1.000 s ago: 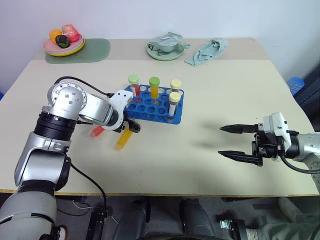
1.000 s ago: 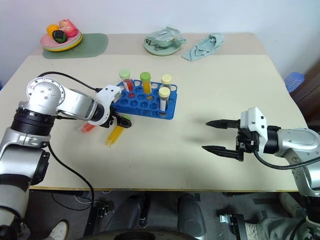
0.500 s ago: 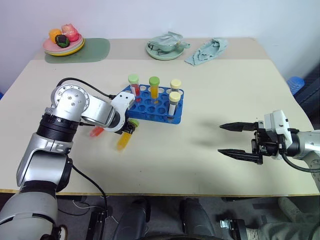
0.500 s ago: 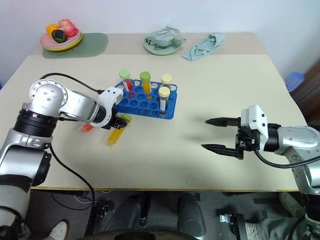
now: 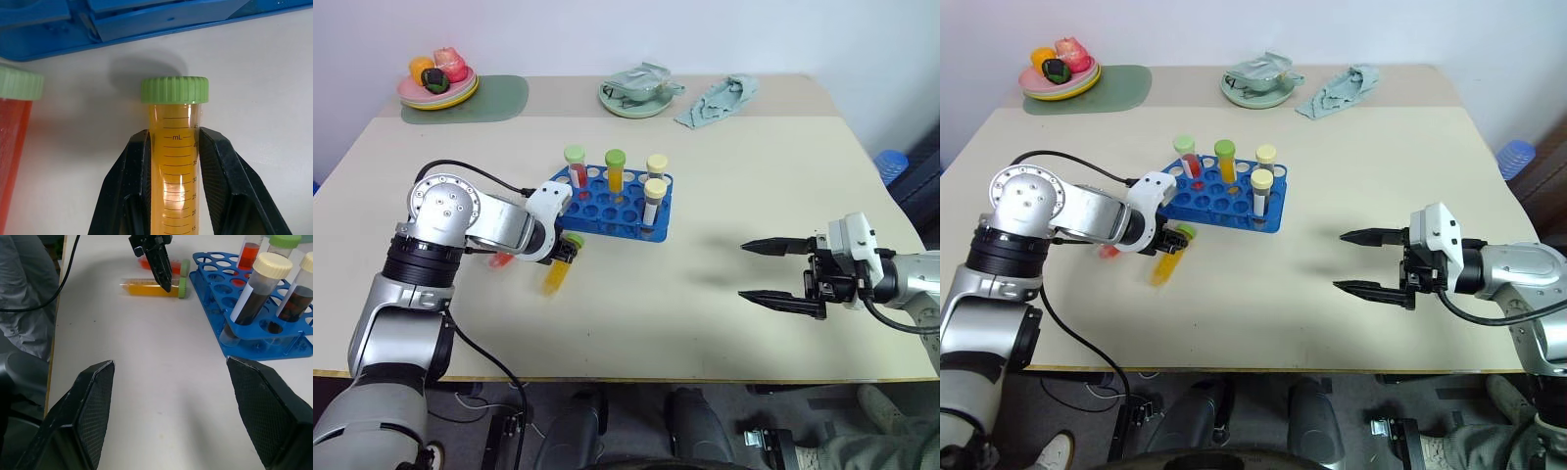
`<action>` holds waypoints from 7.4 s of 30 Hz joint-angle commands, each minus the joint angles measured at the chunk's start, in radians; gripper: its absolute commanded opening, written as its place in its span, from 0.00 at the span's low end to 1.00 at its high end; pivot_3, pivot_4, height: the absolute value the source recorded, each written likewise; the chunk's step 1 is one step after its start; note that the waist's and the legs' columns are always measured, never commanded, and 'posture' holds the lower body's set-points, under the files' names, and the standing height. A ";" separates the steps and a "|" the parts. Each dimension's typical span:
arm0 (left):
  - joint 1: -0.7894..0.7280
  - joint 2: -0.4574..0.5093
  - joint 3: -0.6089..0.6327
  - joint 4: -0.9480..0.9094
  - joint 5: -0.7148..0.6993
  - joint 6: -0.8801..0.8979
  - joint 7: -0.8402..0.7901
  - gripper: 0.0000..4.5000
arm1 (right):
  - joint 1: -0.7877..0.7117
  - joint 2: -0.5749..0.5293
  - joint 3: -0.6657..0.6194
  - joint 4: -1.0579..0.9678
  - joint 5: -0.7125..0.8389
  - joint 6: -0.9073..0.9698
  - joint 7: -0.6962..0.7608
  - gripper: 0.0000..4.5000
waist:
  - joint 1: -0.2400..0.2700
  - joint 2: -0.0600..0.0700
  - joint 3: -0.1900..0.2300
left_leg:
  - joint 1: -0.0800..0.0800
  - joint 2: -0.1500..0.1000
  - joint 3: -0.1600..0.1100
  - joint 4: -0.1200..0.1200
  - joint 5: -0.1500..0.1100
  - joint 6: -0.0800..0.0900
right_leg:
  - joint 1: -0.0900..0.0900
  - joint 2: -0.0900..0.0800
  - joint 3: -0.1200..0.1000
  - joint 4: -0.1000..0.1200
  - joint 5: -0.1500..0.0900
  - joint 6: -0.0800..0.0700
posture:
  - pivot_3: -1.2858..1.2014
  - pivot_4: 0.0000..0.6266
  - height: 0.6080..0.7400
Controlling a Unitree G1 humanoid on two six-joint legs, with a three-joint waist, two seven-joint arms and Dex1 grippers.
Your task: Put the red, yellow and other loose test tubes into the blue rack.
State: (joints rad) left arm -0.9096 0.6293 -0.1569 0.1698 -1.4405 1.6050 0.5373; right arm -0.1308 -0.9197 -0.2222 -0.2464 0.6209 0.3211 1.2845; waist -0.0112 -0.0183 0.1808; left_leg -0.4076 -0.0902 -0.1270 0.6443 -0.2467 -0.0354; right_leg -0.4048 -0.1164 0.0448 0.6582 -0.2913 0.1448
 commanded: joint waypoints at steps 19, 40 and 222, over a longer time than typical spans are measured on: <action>0.319 -0.003 0.287 -0.720 0.514 -0.806 -0.531 0.18 | -0.092 0.031 0.028 0.051 0.005 -0.005 0.015 0.83 | 0.001 0.002 -0.001 | -0.002 0.000 0.003 0.002 0.000 0.000 | -0.001 0.000 0.000 0.001 0.000 0.000 | 0.52 0.24 1.00; 0.446 -0.476 0.050 -0.086 1.217 -1.802 -0.857 0.18 | -0.099 0.038 0.004 0.012 0.023 0.044 -0.034 0.83 | 0.024 0.002 -0.001 | -0.002 0.000 0.008 0.004 -0.004 0.007 | 0.001 -0.001 0.001 -0.006 0.002 0.003 | 0.52 0.24 1.00; 0.617 -0.407 0.218 -0.259 1.206 -1.621 -0.911 0.94 | -0.025 0.164 0.005 -0.088 0.043 0.055 -0.209 0.83 | 0.019 0.000 -0.001 | -0.001 0.001 0.010 0.004 -0.005 0.008 | -0.001 -0.002 0.002 -0.004 0.004 0.004 | 0.52 0.24 1.00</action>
State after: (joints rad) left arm -0.3265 0.1914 0.0343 0.0072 -0.2195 -0.0315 -0.3499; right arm -0.1677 -0.7755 -0.1995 -0.2942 0.6514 0.3883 1.1039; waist 0.0074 -0.0185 0.1797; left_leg -0.4089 -0.0887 -0.1168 0.6484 -0.2515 -0.0269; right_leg -0.4055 -0.1179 0.0464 0.6541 -0.2872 0.1487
